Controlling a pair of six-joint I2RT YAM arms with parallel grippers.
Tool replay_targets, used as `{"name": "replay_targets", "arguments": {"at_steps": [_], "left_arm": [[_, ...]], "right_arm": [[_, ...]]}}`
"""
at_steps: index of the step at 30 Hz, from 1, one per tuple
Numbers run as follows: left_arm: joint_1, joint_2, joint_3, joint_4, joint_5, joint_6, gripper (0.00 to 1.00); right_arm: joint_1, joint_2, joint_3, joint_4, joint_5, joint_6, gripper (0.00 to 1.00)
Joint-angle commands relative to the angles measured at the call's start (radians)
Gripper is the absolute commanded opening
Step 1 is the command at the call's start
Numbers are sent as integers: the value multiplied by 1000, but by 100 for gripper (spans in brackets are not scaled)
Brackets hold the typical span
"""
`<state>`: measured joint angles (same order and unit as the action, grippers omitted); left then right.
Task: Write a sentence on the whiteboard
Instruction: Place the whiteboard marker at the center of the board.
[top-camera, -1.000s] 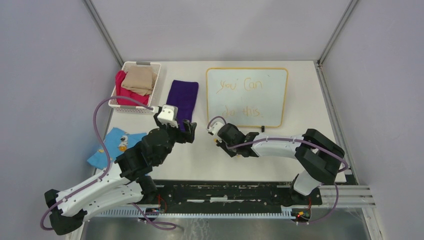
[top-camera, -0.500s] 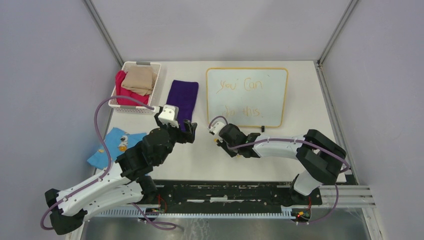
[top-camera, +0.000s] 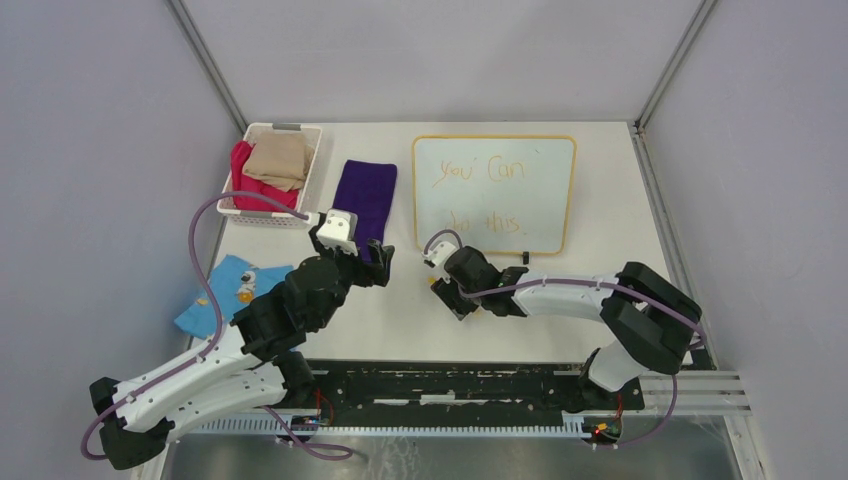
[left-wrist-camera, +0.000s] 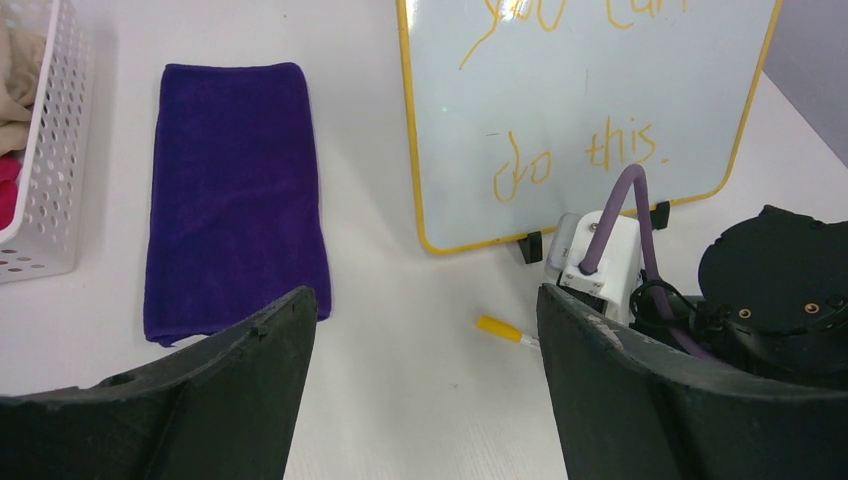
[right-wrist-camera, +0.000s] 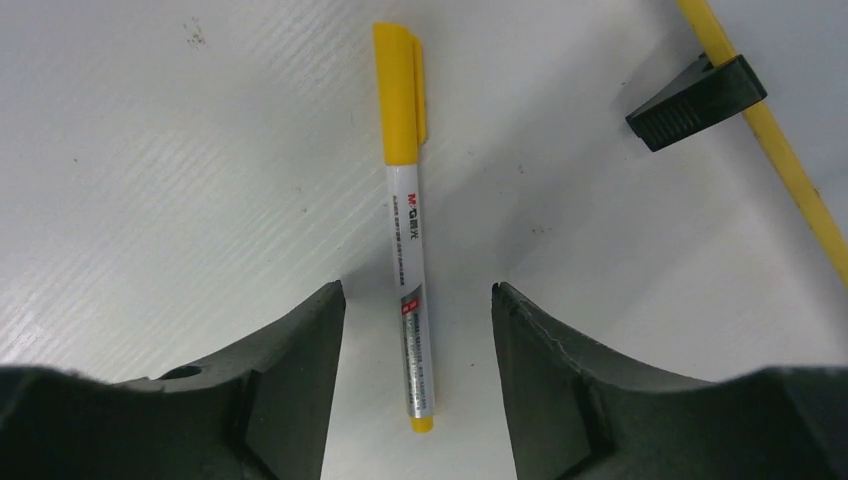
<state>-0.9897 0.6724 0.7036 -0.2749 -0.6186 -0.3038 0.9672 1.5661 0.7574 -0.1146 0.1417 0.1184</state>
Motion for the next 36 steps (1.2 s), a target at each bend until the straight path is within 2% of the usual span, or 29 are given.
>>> {"name": "replay_targets", "arguments": {"at_steps": [1, 10, 29, 36], "left_arm": [[-1, -5, 14, 45, 7, 26, 86], [-1, 7, 13, 46, 36, 15, 86], [-1, 20, 13, 45, 41, 11, 86], [-1, -7, 16, 44, 15, 7, 86]], "right_arm": [[-7, -52, -10, 3, -24, 23, 63], [-10, -137, -49, 37, -19, 15, 67], [-17, -157, -93, 104, -9, 0, 65], [-21, -282, -118, 158, 60, -33, 66]]}}
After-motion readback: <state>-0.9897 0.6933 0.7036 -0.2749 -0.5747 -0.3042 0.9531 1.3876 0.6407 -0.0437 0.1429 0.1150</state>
